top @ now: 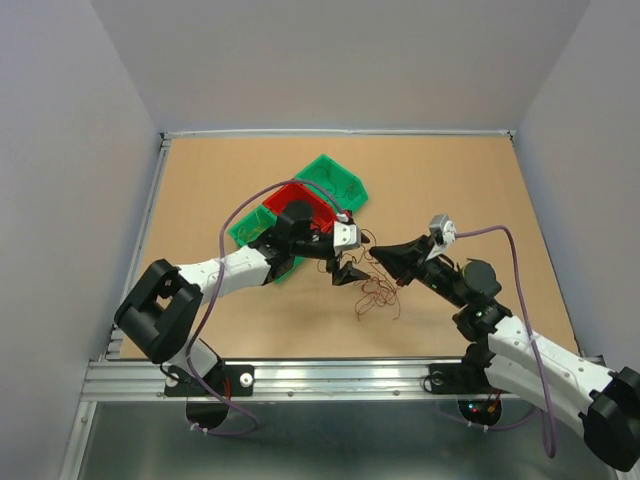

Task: Untangle the cables

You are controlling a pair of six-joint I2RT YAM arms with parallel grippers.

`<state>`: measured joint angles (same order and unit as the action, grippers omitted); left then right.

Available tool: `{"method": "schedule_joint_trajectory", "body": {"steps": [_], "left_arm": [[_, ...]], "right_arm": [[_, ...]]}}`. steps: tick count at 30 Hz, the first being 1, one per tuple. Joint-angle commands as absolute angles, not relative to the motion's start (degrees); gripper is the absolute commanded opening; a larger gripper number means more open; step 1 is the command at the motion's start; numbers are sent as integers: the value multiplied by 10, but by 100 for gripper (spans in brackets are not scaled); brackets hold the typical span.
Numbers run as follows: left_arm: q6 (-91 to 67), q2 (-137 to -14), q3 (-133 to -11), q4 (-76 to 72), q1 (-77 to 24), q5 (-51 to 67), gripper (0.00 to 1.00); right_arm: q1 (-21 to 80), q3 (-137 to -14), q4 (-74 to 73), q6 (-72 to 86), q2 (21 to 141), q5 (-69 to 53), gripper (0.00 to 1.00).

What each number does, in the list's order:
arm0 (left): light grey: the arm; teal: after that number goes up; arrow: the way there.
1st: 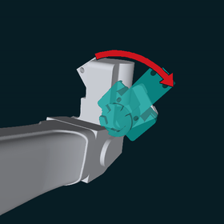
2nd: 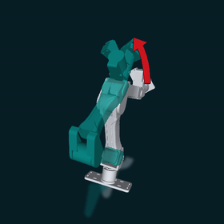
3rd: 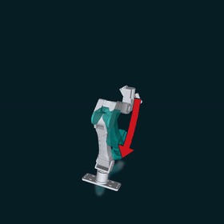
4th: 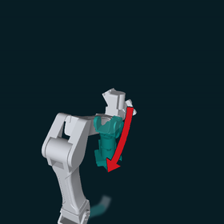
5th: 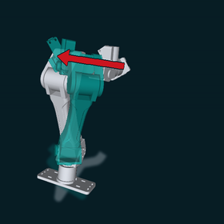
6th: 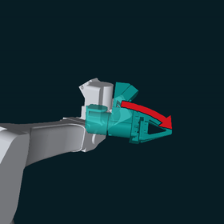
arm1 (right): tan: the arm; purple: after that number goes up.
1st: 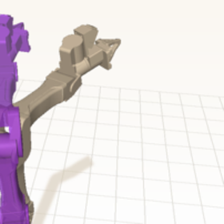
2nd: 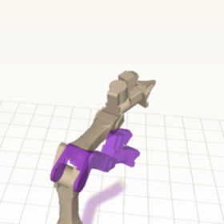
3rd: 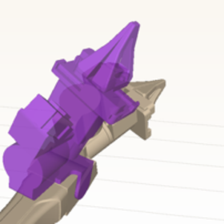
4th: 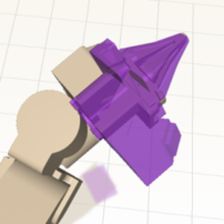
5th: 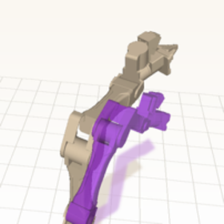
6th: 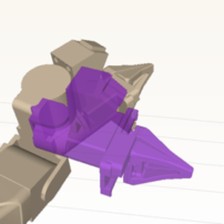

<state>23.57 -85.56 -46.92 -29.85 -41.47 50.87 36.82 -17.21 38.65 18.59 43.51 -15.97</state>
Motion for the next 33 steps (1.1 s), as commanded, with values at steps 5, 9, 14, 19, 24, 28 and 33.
{"method": "schedule_joint_trajectory", "body": {"steps": [5, 9, 14, 19, 24, 28, 33], "left_arm": [[235, -885, -498, -337, -424, 515, 93], [218, -894, -491, -371, -431, 527, 80], [213, -904, -494, -383, -436, 521, 54], [214, -920, -500, -381, -439, 519, 16], [222, -900, -502, -363, -439, 510, 0], [186, -852, -512, -336, -426, 533, 0], [98, -781, -551, -323, -419, 556, 0]], "right_arm": [[367, -206, 487, 203, 464, -181, 0], [367, -201, 504, 207, 467, -184, 1], [367, -201, 510, 209, 464, -188, 1], [367, -194, 514, 211, 456, -179, 1], [368, -171, 514, 208, 429, -137, 2], [368, -172, 463, 194, 426, -119, 63], [367, -213, 375, 118, 486, -184, 87]]}}
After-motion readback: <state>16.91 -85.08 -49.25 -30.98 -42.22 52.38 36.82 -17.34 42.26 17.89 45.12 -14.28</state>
